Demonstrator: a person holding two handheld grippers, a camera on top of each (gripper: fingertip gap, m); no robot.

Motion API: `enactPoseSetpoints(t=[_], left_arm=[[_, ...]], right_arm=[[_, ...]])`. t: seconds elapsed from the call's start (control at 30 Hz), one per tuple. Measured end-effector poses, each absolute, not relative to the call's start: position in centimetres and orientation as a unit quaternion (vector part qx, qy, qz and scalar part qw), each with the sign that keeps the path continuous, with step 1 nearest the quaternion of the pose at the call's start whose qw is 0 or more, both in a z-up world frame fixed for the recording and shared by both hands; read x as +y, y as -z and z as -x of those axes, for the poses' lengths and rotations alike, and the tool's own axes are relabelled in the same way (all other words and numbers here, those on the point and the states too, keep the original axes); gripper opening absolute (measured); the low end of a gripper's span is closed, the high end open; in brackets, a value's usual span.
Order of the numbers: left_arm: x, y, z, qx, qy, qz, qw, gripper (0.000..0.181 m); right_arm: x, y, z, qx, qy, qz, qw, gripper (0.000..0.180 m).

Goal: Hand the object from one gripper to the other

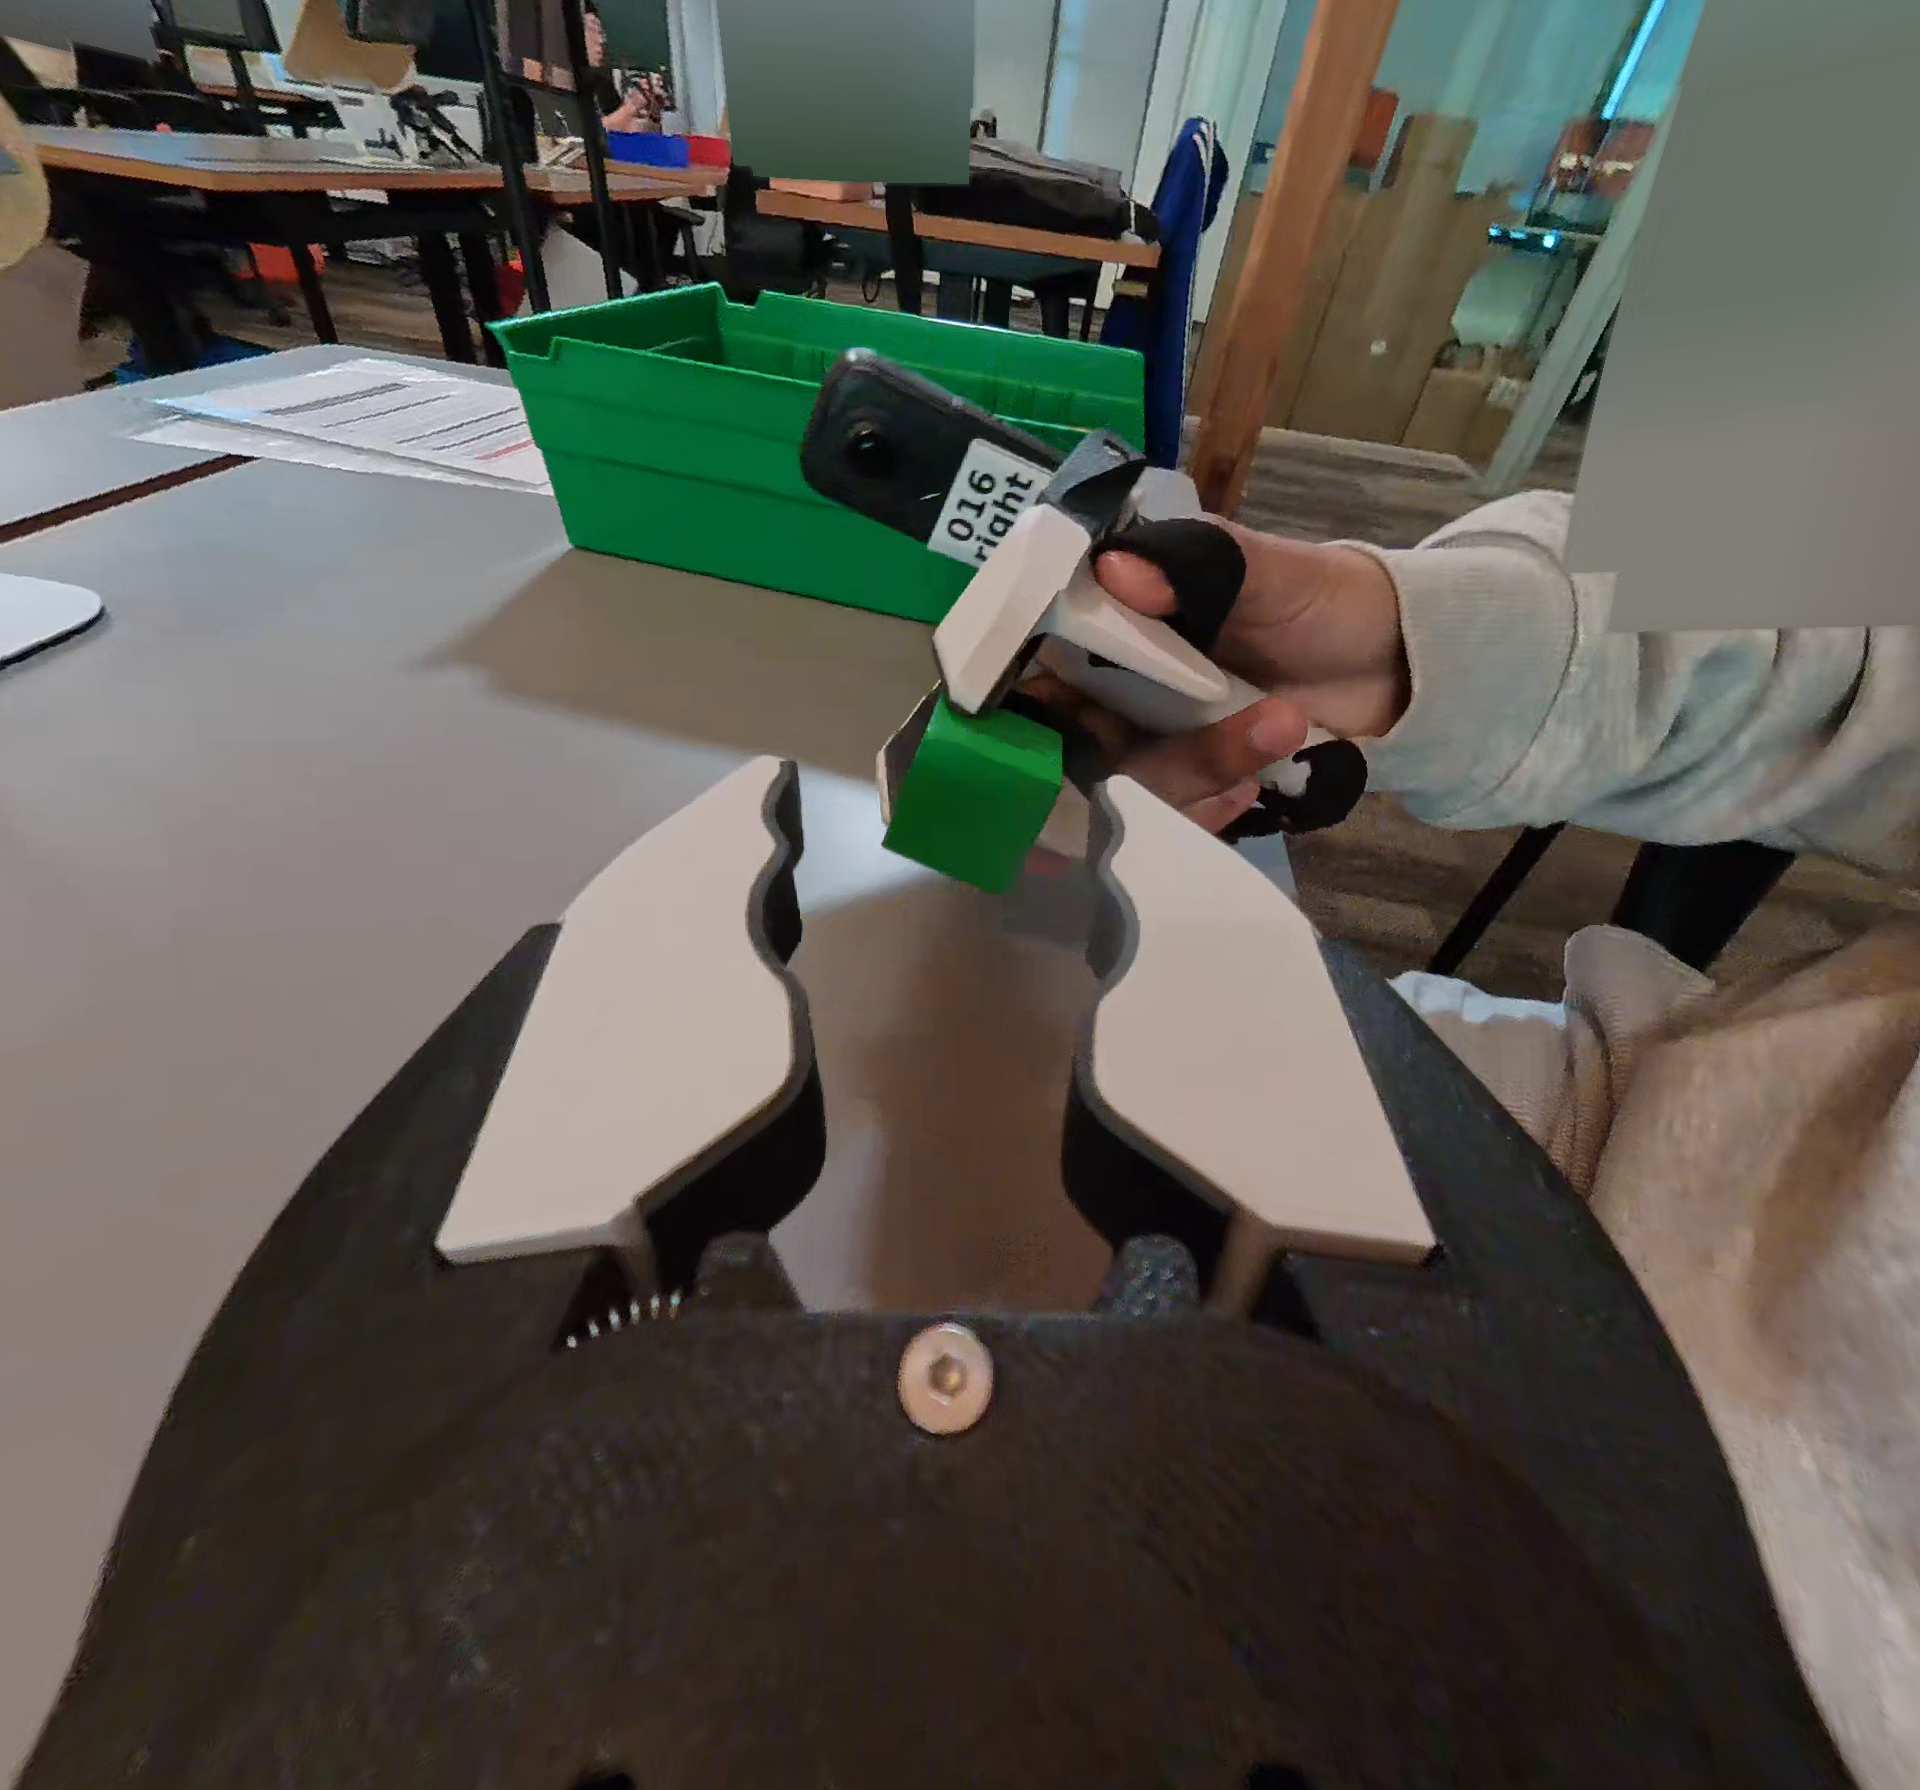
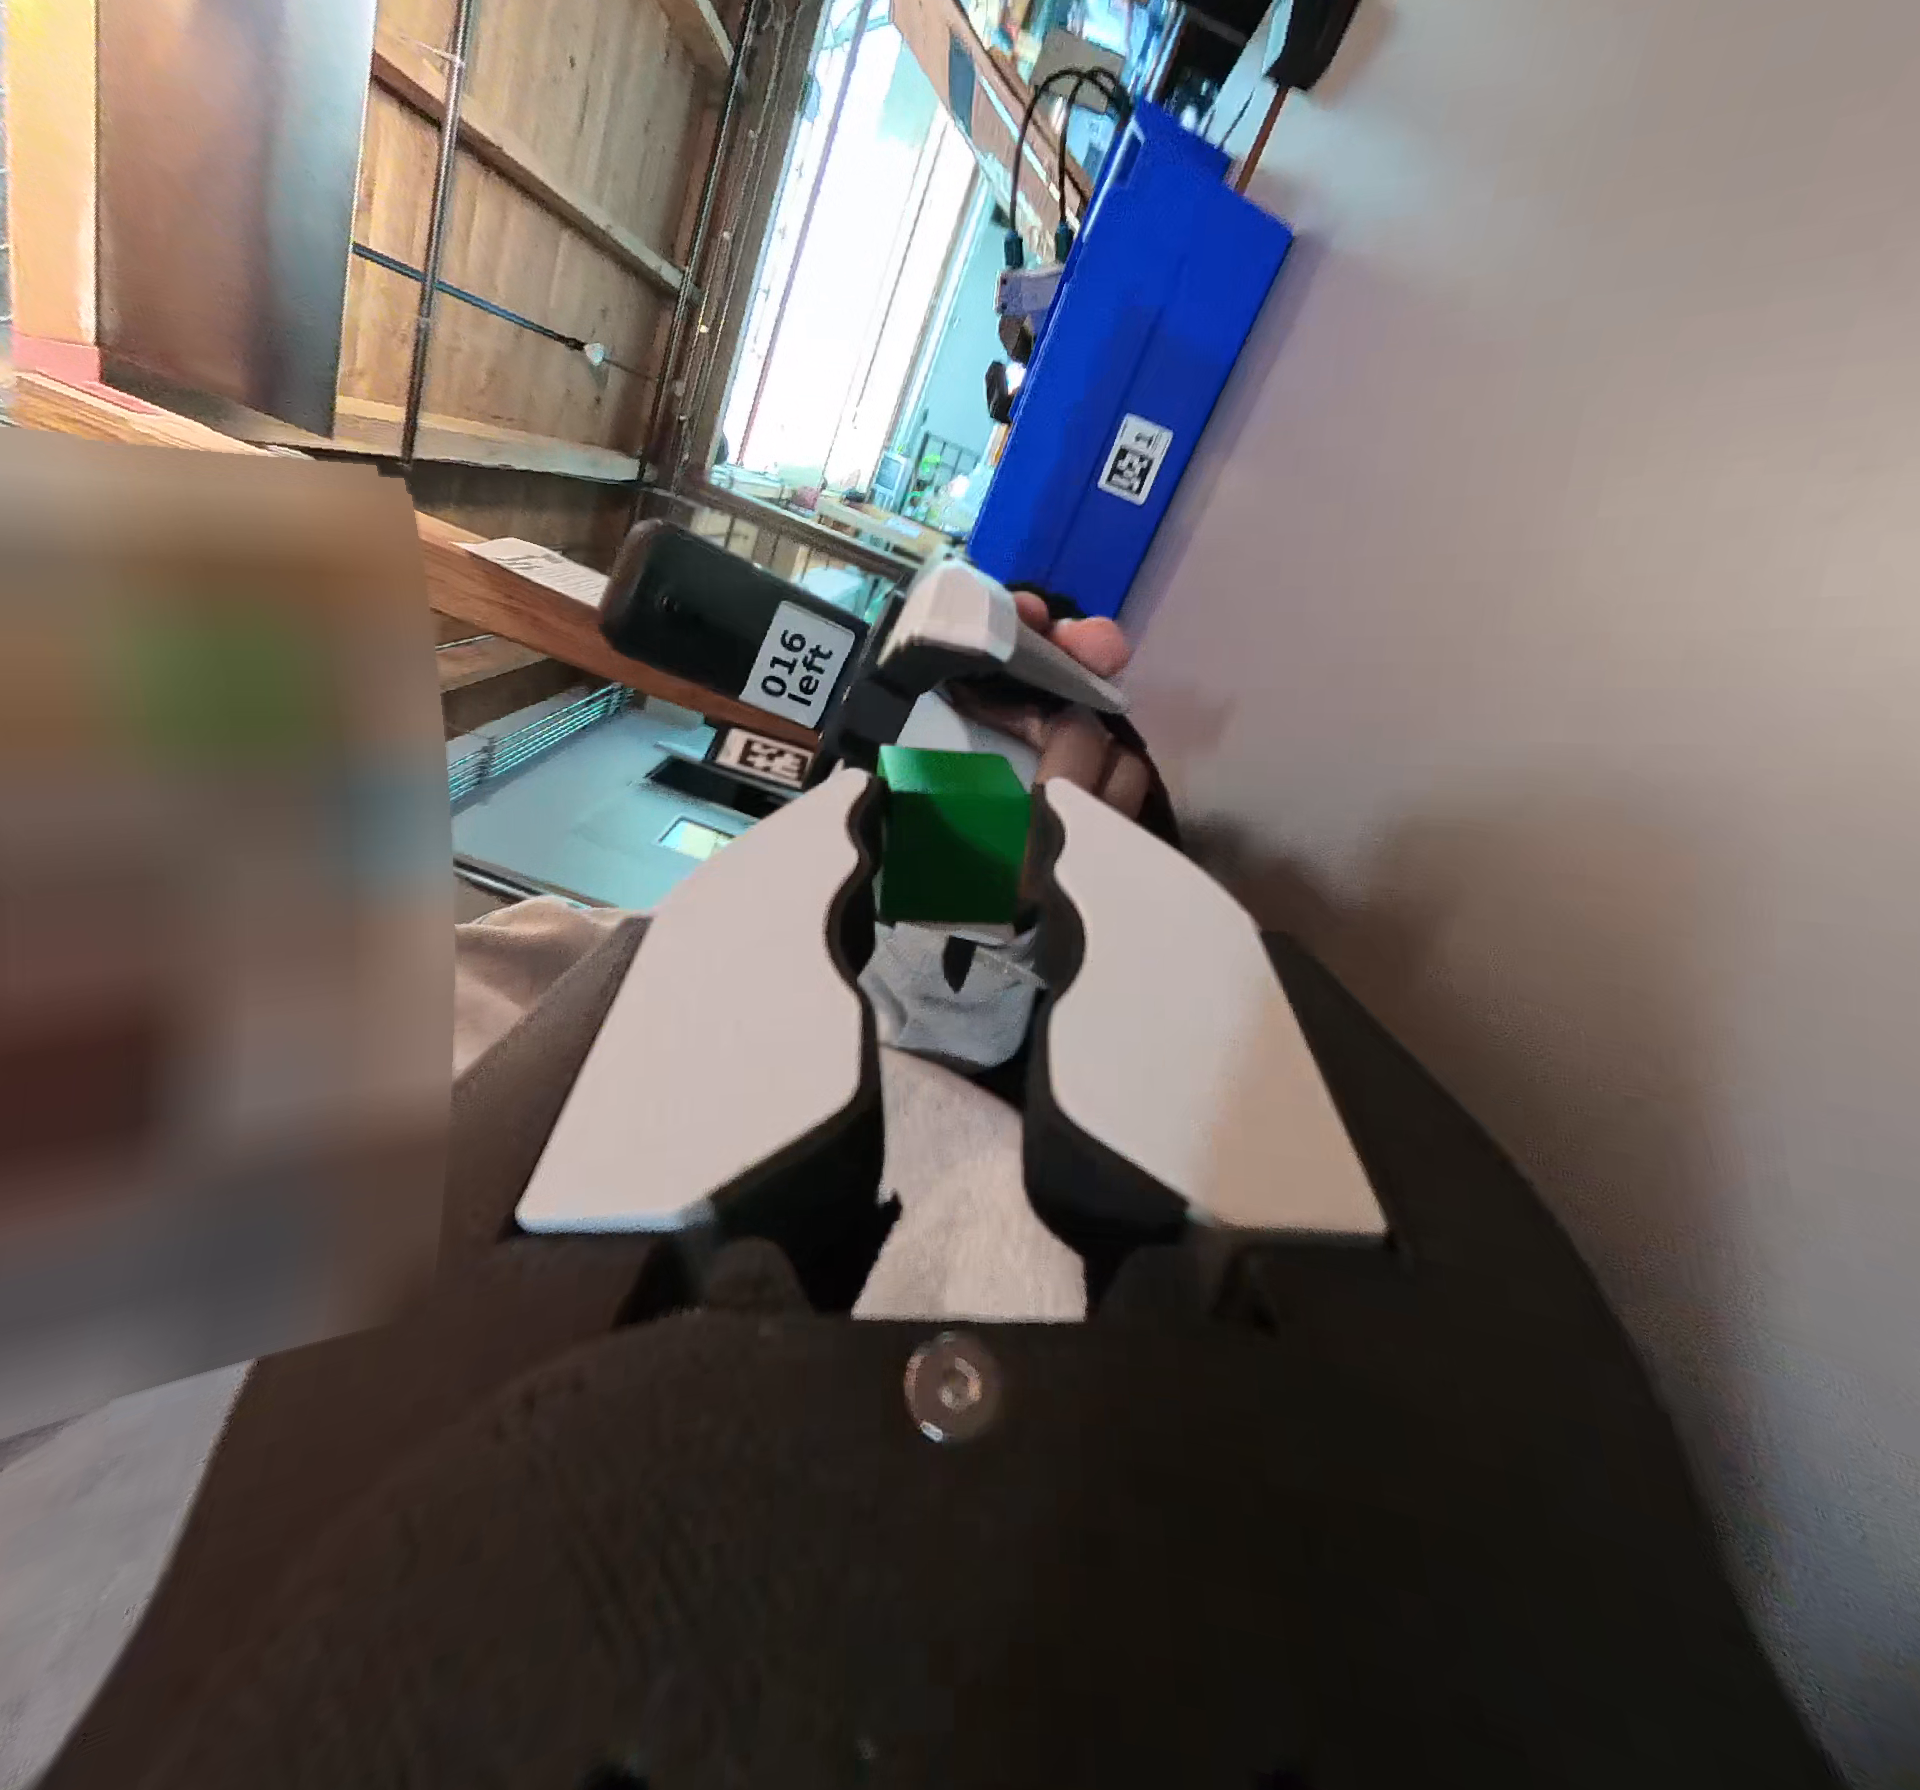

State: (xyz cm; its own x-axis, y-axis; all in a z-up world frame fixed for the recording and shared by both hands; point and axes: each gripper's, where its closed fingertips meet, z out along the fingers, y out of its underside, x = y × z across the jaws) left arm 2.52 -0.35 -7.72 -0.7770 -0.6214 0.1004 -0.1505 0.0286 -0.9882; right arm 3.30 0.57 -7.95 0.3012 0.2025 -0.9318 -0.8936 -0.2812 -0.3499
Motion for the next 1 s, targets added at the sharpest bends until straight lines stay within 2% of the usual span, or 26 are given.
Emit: enactPoseSetpoints(t=[0.1,0.17,0.27,0.4,0.5,0.7,0.83,1.0], left_arm=[[-0.6,7.8,-2.2,0.704,0.632,0.262,0.190,0.044],[-0.9,7.7,-1.8,0.709,0.633,0.254,0.179,0.030],[-0.8,7.5,-1.9,0.704,0.637,0.261,0.173,0.029],[0.2,6.8,-2.3,0.671,0.666,0.296,0.141,0.029],[1.1,6.2,-2.7,0.624,0.703,0.332,0.080,0.028],[2.6,6.5,-3.3,0.536,0.739,0.403,-0.067,0.029],[2.3,6.7,-2.9,0.530,0.734,0.405,-0.127,0.030],[0.9,6.2,-1.5,0.508,0.740,0.376,-0.231,0.030]], right_arm=[[0.9,8.3,-2.5,0.286,-0.541,0.605,0.509,0.027],[0.9,8.2,-2.7,0.291,-0.548,0.595,0.511,0.027],[0.8,7.9,-2.7,0.281,-0.548,0.592,0.520,0.027],[1.1,7.9,-3.3,0.266,-0.498,0.606,0.560,0.045],[0.9,7.0,-4.2,0.233,-0.420,0.627,0.613,0.051],[0.5,5.0,-4.5,0.077,-0.164,0.682,0.709,0.058],[0.7,5.1,-2.9,-0.063,-0.026,0.703,0.708,0.057],[1.3,6.0,-0.5,-0.170,0.048,0.710,0.682,0.053]])
